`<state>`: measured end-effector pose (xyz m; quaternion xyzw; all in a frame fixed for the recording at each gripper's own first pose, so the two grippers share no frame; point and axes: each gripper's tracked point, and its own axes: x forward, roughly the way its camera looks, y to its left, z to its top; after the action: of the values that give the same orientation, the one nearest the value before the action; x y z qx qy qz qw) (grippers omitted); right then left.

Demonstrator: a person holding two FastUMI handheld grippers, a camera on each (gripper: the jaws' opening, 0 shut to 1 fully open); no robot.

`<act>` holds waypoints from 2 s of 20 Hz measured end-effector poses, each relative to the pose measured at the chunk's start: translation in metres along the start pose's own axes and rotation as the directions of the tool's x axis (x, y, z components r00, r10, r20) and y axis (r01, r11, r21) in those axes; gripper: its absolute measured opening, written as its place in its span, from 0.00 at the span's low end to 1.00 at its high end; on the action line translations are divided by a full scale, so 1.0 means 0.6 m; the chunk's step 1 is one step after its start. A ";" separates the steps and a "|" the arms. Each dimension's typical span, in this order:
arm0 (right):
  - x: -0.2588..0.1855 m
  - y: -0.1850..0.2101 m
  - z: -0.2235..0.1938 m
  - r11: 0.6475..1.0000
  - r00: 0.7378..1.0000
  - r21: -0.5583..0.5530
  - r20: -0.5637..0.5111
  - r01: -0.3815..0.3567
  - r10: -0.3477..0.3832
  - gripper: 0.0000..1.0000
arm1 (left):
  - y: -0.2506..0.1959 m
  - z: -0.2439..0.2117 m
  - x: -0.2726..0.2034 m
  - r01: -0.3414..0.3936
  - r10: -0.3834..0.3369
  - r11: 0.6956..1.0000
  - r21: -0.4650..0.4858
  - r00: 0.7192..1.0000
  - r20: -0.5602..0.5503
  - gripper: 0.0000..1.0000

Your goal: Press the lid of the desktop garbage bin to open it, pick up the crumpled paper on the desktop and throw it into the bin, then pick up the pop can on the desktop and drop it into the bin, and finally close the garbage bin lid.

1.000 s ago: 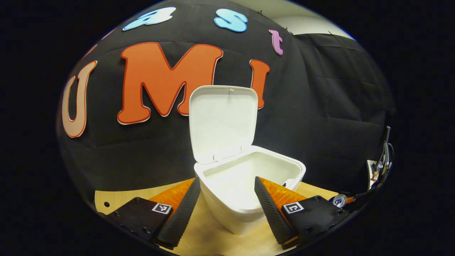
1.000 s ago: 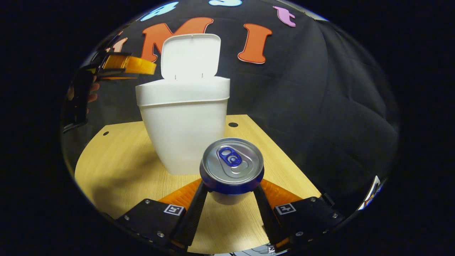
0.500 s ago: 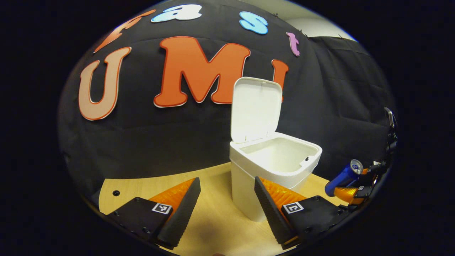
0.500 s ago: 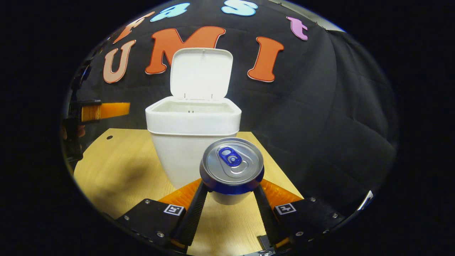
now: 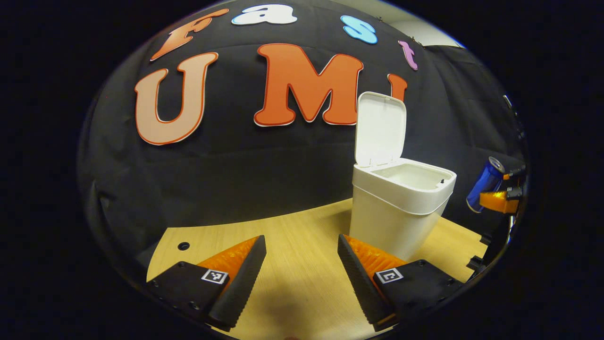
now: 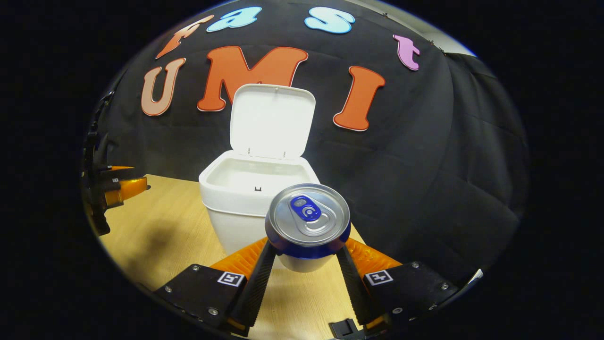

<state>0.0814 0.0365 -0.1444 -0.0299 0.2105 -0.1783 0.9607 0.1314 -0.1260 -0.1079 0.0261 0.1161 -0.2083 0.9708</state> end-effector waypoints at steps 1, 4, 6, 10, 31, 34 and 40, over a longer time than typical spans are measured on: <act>-0.001 -0.001 0.014 1.000 1.000 -0.002 0.011 -0.001 0.001 0.78 | 0.012 -0.007 -0.006 -0.011 0.011 1.000 -0.003 1.000 -0.002 0.98; 0.010 0.001 0.054 1.000 0.999 -0.020 0.036 -0.012 0.012 0.78 | 0.040 -0.026 -0.025 -0.055 0.055 0.998 -0.012 0.998 -0.020 0.98; 0.017 0.001 0.080 0.999 0.998 -0.020 0.055 -0.026 0.027 0.78 | 0.059 -0.034 -0.042 -0.082 0.082 0.997 -0.014 0.996 -0.021 0.98; 0.027 0.011 0.121 0.998 0.994 -0.032 0.095 -0.046 0.049 0.78 | 0.086 -0.047 -0.067 -0.125 0.124 0.992 -0.024 0.992 -0.028 0.98; 0.129 0.105 0.192 0.978 0.968 -0.107 0.155 -0.181 0.196 0.78 | 0.180 -0.062 -0.197 -0.365 0.365 0.931 -0.014 0.931 -0.014 0.98; 0.148 0.106 0.187 0.977 0.970 -0.113 0.143 -0.183 0.198 0.78 | 0.188 -0.064 -0.209 -0.390 0.390 0.921 -0.016 0.921 -0.013 0.99; 0.183 0.112 0.168 0.975 0.973 -0.115 0.107 -0.192 0.205 0.78 | 0.193 -0.067 -0.223 -0.426 0.426 0.904 -0.026 0.904 -0.024 1.00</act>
<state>0.2385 0.0584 -0.1051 -0.0693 0.1644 -0.0680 0.9816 0.0518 0.0368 -0.1152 0.0379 0.1194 0.0107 0.9921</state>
